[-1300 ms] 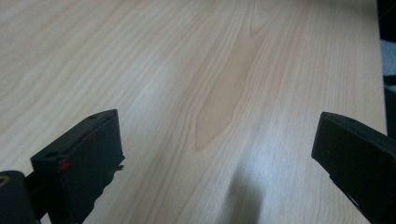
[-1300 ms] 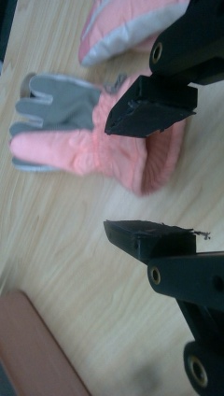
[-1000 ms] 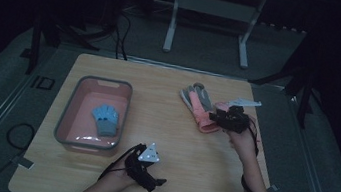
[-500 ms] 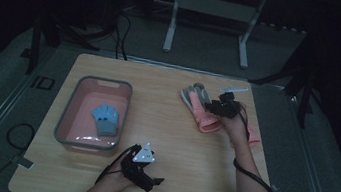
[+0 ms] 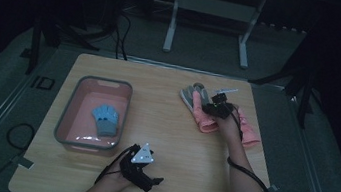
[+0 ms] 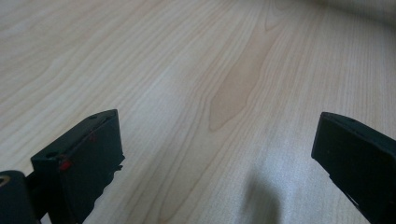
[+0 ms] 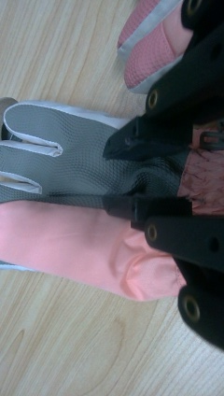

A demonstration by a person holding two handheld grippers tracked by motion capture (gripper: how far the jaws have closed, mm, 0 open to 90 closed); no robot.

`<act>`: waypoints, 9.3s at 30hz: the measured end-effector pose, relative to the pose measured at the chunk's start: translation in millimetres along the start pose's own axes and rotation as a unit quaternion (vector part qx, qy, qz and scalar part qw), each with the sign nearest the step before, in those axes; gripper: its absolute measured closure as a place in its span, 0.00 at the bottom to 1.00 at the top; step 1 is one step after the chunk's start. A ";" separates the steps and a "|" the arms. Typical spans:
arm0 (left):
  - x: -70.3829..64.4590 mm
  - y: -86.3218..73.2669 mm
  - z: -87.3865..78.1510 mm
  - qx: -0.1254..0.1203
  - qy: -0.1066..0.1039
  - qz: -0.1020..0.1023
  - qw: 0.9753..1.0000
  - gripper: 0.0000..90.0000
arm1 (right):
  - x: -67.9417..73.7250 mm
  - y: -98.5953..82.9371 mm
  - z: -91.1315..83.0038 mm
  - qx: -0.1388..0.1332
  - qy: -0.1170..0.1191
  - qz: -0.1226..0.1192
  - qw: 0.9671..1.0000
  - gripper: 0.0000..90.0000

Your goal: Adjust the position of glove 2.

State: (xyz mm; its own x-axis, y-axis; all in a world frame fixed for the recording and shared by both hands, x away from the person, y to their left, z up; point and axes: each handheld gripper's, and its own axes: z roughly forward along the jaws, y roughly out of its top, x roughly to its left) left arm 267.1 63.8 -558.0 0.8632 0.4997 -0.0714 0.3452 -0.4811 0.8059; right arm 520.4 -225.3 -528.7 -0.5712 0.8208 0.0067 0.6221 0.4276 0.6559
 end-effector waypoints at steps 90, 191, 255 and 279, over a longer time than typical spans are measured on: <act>-2.9 -1.4 0.6 -0.004 -0.004 0.020 1.000 0.03 | 13.2 -50.6 -148.1 -0.106 -0.052 0.028 0.993 0.63; -5.8 -2.8 3.2 0.009 0.001 0.024 1.000 0.03 | -1.5 -118.4 -142.2 -0.015 -0.060 0.105 0.993 0.65; -4.3 -2.5 4.9 0.011 0.001 0.024 1.000 0.03 | 106.4 -33.3 -169.0 -0.090 -0.047 0.123 0.987 0.99; -6.6 -2.9 5.1 0.016 0.015 0.035 0.999 0.03 | 147.9 -50.0 -90.0 -0.031 -0.045 0.131 0.990 0.95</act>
State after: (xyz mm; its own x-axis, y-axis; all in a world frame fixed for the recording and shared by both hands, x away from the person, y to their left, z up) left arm 262.2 58.1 -562.9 0.8747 0.4846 0.0022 0.2963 -0.5382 0.7890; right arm 356.6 -159.4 -492.5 -0.3428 0.9321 0.1168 0.7062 0.1737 0.6864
